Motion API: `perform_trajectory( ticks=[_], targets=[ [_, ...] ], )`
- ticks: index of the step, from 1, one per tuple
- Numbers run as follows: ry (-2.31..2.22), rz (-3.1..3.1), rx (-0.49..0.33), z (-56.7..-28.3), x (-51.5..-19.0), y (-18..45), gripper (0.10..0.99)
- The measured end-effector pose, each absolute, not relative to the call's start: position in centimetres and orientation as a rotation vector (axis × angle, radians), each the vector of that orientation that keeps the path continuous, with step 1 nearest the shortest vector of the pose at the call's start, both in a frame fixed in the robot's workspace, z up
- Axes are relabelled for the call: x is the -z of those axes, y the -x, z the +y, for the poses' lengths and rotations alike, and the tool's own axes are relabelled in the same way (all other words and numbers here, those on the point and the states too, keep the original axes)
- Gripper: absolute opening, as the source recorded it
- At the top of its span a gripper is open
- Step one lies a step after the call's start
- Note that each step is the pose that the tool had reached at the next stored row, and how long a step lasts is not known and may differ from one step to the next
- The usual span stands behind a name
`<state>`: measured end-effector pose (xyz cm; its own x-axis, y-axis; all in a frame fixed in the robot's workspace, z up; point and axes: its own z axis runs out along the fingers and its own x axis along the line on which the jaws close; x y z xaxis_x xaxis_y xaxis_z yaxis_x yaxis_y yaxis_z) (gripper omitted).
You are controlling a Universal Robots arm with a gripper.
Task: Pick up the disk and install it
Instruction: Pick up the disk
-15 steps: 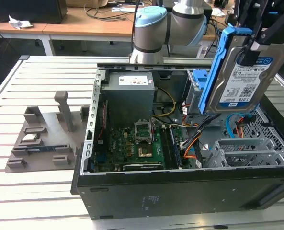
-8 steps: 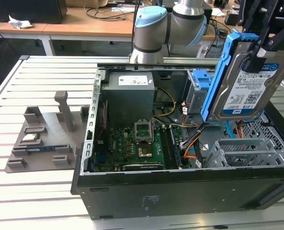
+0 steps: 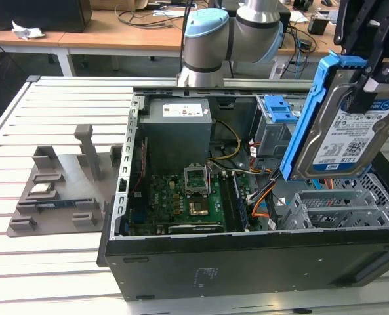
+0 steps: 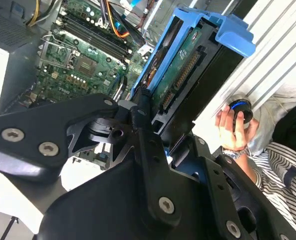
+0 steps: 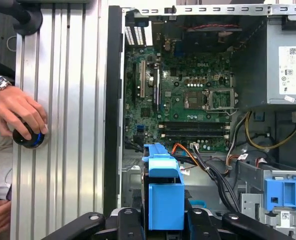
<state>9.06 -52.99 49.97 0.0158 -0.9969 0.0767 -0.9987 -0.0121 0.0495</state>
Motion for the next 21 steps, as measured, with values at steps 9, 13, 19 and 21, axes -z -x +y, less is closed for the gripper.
perform_trajectory(
  ticks=[9, 13, 19, 21],
  targets=[
    [-2.173, -2.158, -0.015, -54.8, -49.8, -9.3, 0.365],
    [-2.188, -2.186, 0.033, -54.8, -49.8, -9.6, 0.365],
    [-2.185, -2.183, 0.034, -54.8, -49.5, -13.3, 0.365],
    [-2.183, -2.181, 0.033, -54.8, -49.4, -13.7, 0.365]
  ],
)
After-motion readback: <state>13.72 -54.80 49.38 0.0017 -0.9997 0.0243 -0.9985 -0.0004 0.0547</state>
